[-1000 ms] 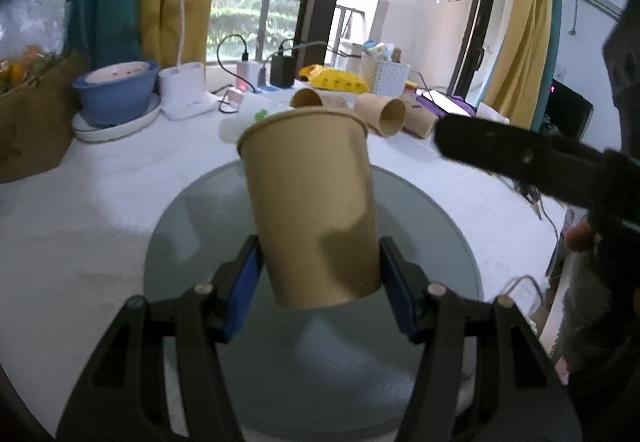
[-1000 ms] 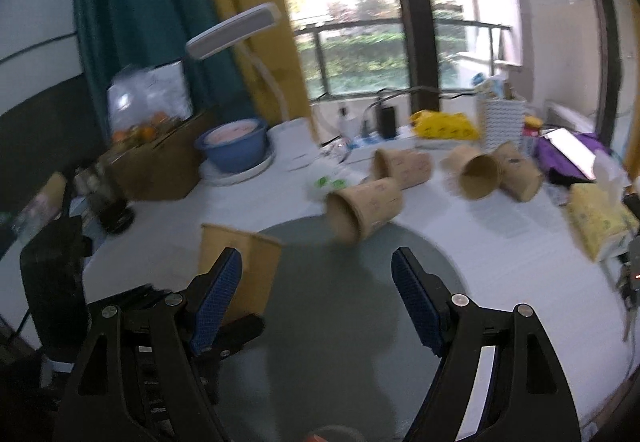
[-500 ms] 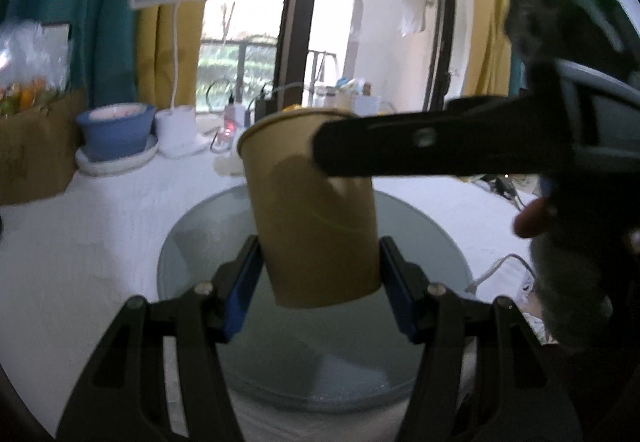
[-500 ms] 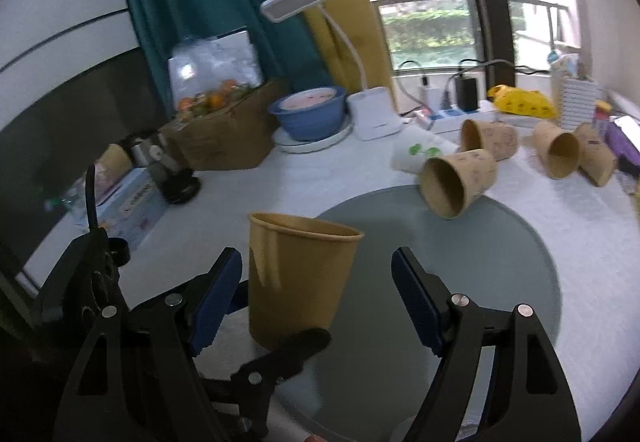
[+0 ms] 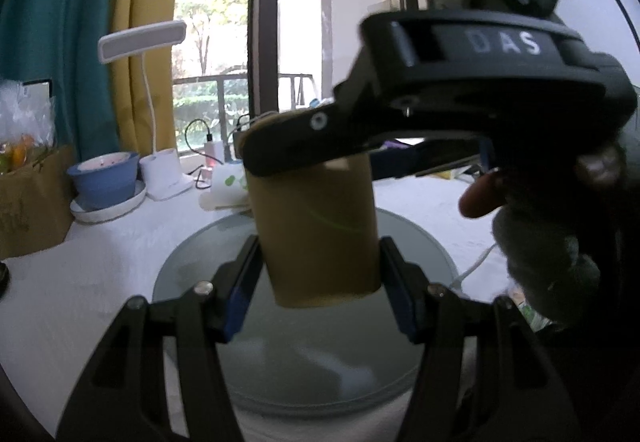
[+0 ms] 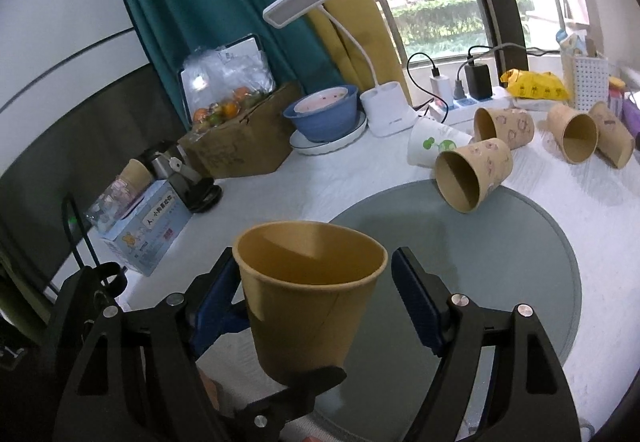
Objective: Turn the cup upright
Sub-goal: 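Close the right tool on the cup body while the left tool opens and releases it, then lower the cup opening-up onto the grey mat with the right tool and open it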
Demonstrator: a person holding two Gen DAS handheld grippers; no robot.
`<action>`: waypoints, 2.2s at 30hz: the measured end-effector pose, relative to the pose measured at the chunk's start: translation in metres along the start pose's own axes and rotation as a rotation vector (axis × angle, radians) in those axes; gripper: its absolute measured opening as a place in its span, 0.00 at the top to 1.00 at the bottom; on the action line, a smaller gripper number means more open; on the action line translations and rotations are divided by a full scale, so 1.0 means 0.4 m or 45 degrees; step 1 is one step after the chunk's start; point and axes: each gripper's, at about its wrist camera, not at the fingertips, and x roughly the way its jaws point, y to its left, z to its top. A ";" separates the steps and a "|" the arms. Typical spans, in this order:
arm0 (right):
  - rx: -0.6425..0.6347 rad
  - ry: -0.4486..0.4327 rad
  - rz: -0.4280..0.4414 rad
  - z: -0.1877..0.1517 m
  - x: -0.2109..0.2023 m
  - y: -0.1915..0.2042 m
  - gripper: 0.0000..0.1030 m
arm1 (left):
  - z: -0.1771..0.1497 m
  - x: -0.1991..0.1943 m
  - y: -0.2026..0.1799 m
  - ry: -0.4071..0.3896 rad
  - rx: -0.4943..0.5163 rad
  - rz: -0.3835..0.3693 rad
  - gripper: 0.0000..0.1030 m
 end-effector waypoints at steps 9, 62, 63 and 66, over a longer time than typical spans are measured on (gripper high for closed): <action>0.030 0.009 0.056 0.005 -0.003 -0.015 0.31 | 0.005 -0.011 -0.025 -0.018 0.035 -0.034 0.42; -0.276 -0.181 -0.514 -0.027 0.088 -0.038 0.34 | -0.008 0.011 0.233 0.163 -0.434 0.385 0.25; -0.274 -0.169 -0.515 -0.031 0.093 -0.040 0.34 | -0.010 0.009 0.235 0.163 -0.441 0.387 0.25; -0.266 -0.154 -0.516 -0.036 0.101 -0.044 0.34 | -0.013 0.007 0.242 0.161 -0.460 0.394 0.25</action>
